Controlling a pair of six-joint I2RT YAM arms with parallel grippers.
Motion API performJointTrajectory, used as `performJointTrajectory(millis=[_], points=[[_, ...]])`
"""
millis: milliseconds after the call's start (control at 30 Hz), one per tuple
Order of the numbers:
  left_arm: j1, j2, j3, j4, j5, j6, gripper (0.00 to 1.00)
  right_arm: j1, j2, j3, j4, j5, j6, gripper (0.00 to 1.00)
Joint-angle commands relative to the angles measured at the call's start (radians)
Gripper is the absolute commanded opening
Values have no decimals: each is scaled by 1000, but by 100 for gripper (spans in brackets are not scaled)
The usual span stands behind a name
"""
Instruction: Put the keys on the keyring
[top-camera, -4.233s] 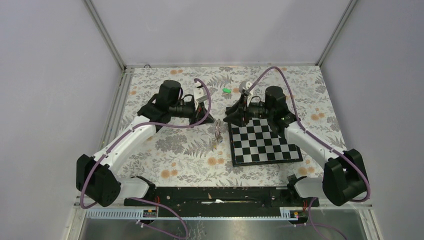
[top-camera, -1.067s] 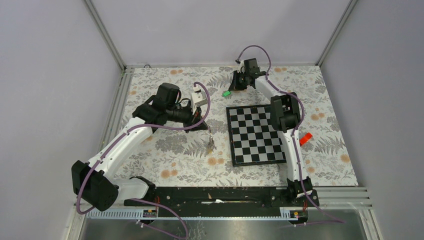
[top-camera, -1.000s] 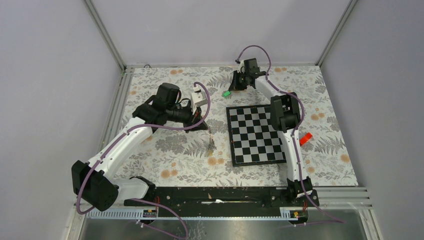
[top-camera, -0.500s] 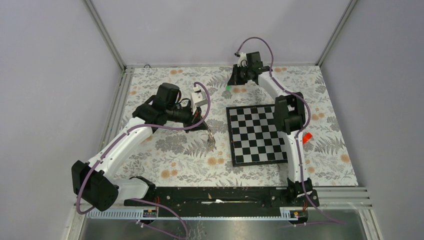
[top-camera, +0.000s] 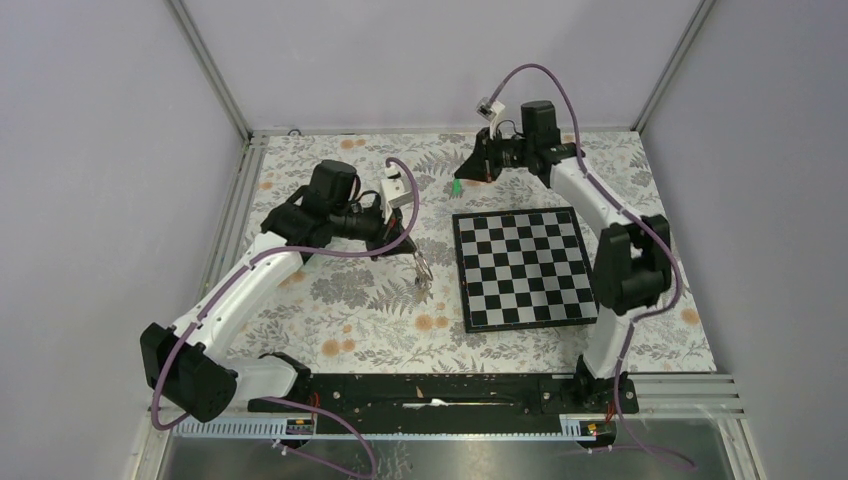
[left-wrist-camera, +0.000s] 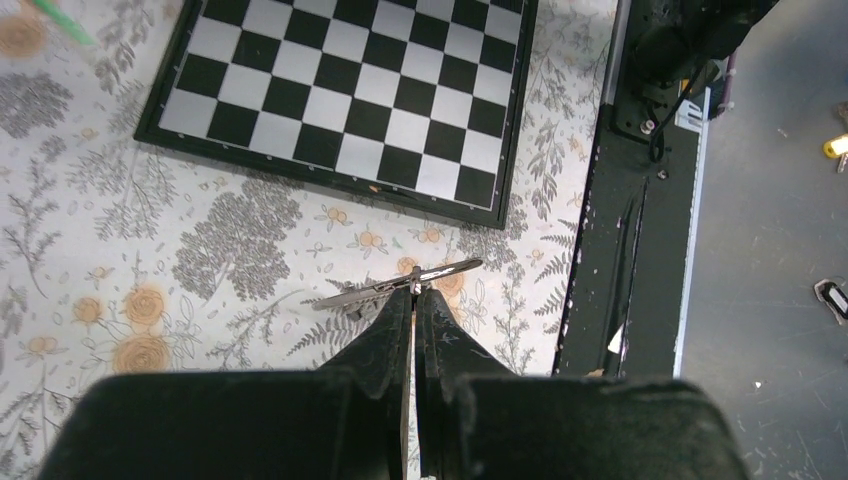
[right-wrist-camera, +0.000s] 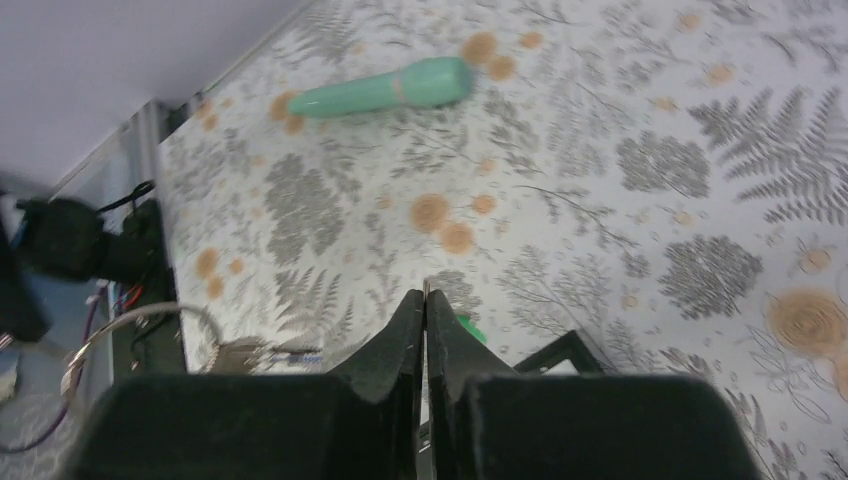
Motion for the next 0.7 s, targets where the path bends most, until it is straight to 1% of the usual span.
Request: performJointTrajectory(millis=[0, 133, 267, 333, 433, 533, 667], points=[[0, 2, 86, 30, 9, -19, 0, 4, -214, -121, 75, -249, -111, 0], [-4, 15, 98, 29, 23, -32, 0, 4, -363, -269, 121, -338, -153, 0], [-19, 39, 114, 19, 44, -26, 0, 9, -500, -402, 115, -362, -238, 0], [-31, 63, 137, 0, 57, -19, 0, 20, -563, -445, 75, -345, -309, 0], [-52, 111, 183, -22, 85, -25, 0, 47, -657, -514, -1, -279, -438, 0], [-72, 158, 224, -23, 119, -63, 0, 59, -732, -591, 5, -252, -508, 0], [-98, 187, 245, 1, 178, -124, 0, 82, -768, -595, -67, -230, -622, 0]])
